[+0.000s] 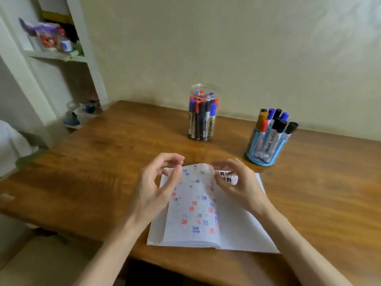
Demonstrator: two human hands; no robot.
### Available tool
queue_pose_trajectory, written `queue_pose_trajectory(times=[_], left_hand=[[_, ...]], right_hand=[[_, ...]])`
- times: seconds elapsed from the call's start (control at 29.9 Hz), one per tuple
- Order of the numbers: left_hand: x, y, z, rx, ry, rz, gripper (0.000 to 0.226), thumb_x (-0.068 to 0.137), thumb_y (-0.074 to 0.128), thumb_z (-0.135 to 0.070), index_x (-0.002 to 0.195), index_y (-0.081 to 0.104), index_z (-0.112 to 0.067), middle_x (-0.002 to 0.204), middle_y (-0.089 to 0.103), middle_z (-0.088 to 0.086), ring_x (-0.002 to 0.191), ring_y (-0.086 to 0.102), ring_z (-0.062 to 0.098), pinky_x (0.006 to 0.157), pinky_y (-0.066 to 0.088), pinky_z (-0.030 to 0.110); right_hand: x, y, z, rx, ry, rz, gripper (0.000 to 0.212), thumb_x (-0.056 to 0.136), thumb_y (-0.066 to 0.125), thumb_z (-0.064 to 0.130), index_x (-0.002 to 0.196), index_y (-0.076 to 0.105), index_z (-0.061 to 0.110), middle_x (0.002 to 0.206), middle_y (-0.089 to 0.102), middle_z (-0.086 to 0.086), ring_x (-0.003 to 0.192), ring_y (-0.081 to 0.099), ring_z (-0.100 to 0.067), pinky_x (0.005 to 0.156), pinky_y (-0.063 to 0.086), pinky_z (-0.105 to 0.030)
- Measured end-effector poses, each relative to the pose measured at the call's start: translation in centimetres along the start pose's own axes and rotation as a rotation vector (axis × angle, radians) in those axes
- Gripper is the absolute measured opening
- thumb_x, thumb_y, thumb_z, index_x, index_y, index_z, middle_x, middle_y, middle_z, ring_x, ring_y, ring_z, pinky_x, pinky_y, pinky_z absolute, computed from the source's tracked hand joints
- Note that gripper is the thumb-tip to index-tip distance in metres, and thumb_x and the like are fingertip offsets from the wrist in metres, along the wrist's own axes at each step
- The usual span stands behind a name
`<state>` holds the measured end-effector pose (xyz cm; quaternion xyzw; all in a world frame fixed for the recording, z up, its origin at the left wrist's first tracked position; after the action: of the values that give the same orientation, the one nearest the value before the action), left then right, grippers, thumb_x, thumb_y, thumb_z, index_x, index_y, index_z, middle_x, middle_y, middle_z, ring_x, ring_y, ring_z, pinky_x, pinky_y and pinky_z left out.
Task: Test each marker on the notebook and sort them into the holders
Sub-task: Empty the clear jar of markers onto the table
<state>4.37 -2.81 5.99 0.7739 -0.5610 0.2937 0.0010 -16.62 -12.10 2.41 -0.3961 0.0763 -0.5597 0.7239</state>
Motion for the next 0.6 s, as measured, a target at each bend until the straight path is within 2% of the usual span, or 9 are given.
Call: queue_pose_trajectory(times=[0.03,0.13,0.27,0.33,0.43,0.5,0.6], left_hand=[[1.0,1.5,0.1,0.019,0.009,0.008,0.017,0.097,0.066,-0.032,0.114,0.066,-0.03,0.111,0.068,-0.022,0.112,0.063,0.004,0.086,0.051,0.012],[3.2,5.8,0.2,0.078,0.014,0.032,0.02,0.1,0.064,-0.025,0.119,0.063,-0.031,0.113,0.065,-0.02,0.111,0.062,0.001,0.086,0.052,0.013],[4.8,10.9,-0.4,0.056,-0.039,0.109,0.026,0.099,0.064,-0.02,0.123,0.059,-0.031,0.117,0.064,-0.014,0.108,0.06,-0.001,0.079,0.047,0.007],[5.4,12.8,0.0,0.063,-0.08,0.141,0.028,0.099,0.064,-0.02,0.124,0.058,-0.032,0.119,0.062,-0.013,0.108,0.06,0.001,0.079,0.046,0.01],[5.9,14.4,0.6,0.115,-0.085,0.168,0.032,0.098,0.064,-0.017,0.127,0.057,-0.028,0.12,0.061,-0.008,0.109,0.06,0.006,0.087,0.052,0.024],[6.0,14.9,0.9,0.17,-0.046,0.177,0.034,0.098,0.064,-0.017,0.13,0.056,-0.026,0.123,0.059,-0.007,0.109,0.059,0.007,0.088,0.054,0.027],[6.7,15.0,1.6,0.203,-0.003,0.154,0.034,0.097,0.064,-0.015,0.129,0.057,-0.023,0.122,0.058,-0.005,0.105,0.06,0.007,0.086,0.057,0.032]], right_hand=[[-0.1,-0.7,-1.4,-0.04,0.056,-0.025,0.046,0.091,0.079,0.018,0.134,0.066,0.025,0.125,0.064,0.003,0.113,0.061,-0.005,0.1,0.052,-0.035],[-0.7,-1.8,-5.3,-0.212,0.244,-0.03,0.071,0.091,0.079,0.022,0.153,0.046,0.016,0.15,0.045,-0.011,0.139,0.043,-0.029,0.114,0.038,-0.047],[-1.4,-3.1,-7.5,-0.361,0.378,-0.099,0.075,0.093,0.071,0.037,0.157,0.036,0.018,0.159,0.029,-0.008,0.149,0.024,-0.03,0.115,0.026,-0.047],[-1.6,-4.5,-8.2,-0.355,0.447,-0.192,0.073,0.092,0.073,0.041,0.152,0.039,0.016,0.154,0.034,-0.01,0.146,0.029,-0.031,0.114,0.028,-0.047],[-1.8,-7.2,-9.5,-0.226,0.512,-0.41,0.079,0.086,0.084,0.04,0.144,0.041,0.009,0.144,0.042,-0.012,0.135,0.047,-0.034,0.106,0.041,-0.05],[-1.6,-8.5,-10.2,-0.115,0.521,-0.505,0.088,0.083,0.088,0.039,0.147,0.036,0.008,0.149,0.041,-0.011,0.13,0.055,-0.035,0.1,0.051,-0.053],[-0.6,-9.3,-10.8,-0.011,0.552,-0.564,0.098,0.082,0.089,0.039,0.153,0.029,0.013,0.157,0.042,-0.009,0.13,0.058,-0.034,0.096,0.053,-0.05]])
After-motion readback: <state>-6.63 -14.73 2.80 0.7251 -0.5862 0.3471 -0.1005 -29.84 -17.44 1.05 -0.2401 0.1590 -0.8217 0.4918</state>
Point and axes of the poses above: each hand's wrist, its own x-axis towards the middle knuckle, its own y-axis out of the palm, z = x × y, the point moved 10 cm from there along x, towards the middle knuckle
